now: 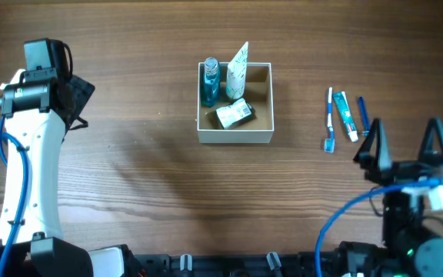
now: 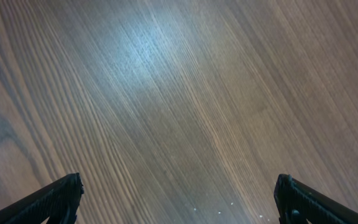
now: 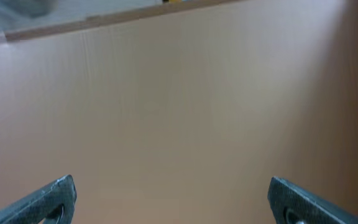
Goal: Pack container
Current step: 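Move the right gripper over the blue-white toothbrush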
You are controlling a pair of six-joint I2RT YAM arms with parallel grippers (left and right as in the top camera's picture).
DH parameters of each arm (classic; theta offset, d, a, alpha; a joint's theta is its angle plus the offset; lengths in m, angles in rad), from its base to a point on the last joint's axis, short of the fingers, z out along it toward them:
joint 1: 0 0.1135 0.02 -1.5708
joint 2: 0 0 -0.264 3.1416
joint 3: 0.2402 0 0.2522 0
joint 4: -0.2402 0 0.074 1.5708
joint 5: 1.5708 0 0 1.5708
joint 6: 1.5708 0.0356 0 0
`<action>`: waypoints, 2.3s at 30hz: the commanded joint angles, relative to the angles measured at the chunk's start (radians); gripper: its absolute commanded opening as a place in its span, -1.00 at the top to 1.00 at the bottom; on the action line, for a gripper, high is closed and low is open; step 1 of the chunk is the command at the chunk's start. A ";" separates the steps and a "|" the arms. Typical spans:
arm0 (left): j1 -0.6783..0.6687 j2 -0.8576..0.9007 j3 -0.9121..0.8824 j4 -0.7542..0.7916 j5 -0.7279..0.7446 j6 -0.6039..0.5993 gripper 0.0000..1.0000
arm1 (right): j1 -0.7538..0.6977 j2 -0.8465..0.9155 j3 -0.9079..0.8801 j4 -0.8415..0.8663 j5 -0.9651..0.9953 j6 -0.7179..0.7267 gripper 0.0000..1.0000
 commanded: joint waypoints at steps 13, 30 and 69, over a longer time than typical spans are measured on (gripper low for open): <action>0.005 -0.016 0.012 0.003 -0.016 0.005 -0.99 | 0.005 0.920 1.022 -1.049 -0.130 -0.267 -0.99; 0.005 -0.016 0.012 0.003 -0.016 0.005 -0.99 | 0.005 1.142 1.051 -1.195 -0.114 -0.161 -0.99; 0.005 -0.016 0.012 0.003 -0.016 0.005 -0.99 | 0.072 1.743 1.044 -1.320 0.082 -0.108 -0.99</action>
